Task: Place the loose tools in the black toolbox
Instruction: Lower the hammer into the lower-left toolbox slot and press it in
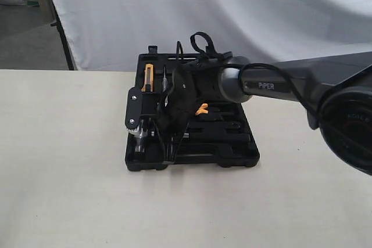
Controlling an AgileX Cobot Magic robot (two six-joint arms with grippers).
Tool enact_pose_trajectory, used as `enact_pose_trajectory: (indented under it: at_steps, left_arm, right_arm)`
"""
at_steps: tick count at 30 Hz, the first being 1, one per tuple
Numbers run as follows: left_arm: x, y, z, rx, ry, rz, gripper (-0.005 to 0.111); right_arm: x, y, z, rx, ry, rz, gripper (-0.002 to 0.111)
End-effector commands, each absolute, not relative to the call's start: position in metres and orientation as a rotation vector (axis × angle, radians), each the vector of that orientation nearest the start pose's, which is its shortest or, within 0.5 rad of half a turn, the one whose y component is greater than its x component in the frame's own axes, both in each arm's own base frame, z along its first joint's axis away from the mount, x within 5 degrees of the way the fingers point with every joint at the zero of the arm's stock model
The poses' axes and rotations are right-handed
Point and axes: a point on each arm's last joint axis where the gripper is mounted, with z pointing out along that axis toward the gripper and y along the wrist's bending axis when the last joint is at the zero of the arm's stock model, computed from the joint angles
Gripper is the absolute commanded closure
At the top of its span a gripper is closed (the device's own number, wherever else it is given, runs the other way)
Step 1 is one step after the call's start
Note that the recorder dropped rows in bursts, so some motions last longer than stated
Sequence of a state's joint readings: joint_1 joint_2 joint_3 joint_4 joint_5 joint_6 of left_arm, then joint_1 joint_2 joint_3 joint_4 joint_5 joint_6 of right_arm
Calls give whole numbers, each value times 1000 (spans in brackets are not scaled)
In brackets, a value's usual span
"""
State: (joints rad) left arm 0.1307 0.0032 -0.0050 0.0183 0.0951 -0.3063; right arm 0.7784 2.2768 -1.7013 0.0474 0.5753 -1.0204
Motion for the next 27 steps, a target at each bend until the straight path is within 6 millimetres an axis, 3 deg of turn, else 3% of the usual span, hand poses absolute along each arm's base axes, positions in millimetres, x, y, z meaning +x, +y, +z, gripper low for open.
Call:
enact_pose_trajectory:
  at_steps: [1, 3, 7, 9, 13, 18, 23, 27]
  left_arm:
    - [55, 9, 208, -346, 1526, -103, 106]
    - [55, 9, 208, -346, 1526, -103, 106]
    - [55, 9, 208, -346, 1526, -103, 106]
    - [55, 9, 208, -346, 1526, -103, 106]
    - [55, 9, 208, -346, 1526, -103, 106]
    - [55, 9, 208, -346, 1526, -103, 106]
    - [55, 9, 208, -346, 1526, -103, 106]
    - [55, 9, 208, -346, 1526, -103, 106]
  right_arm:
    - [343, 350, 138, -1992, 1706, -17, 57]
    - [339, 351, 151, -2007, 1685, -38, 43]
    - [337, 356, 187, -1845, 1683, 13, 40]
    - [337, 356, 203, -1769, 1677, 27, 47]
    - [345, 351, 209, -1676, 1716, 46, 76]
    - [352, 351, 168, -1646, 1857, 113, 109]
    - [341, 350, 106, -1778, 2052, 163, 109]
    - [329, 350, 103, -1886, 2096, 156, 109]
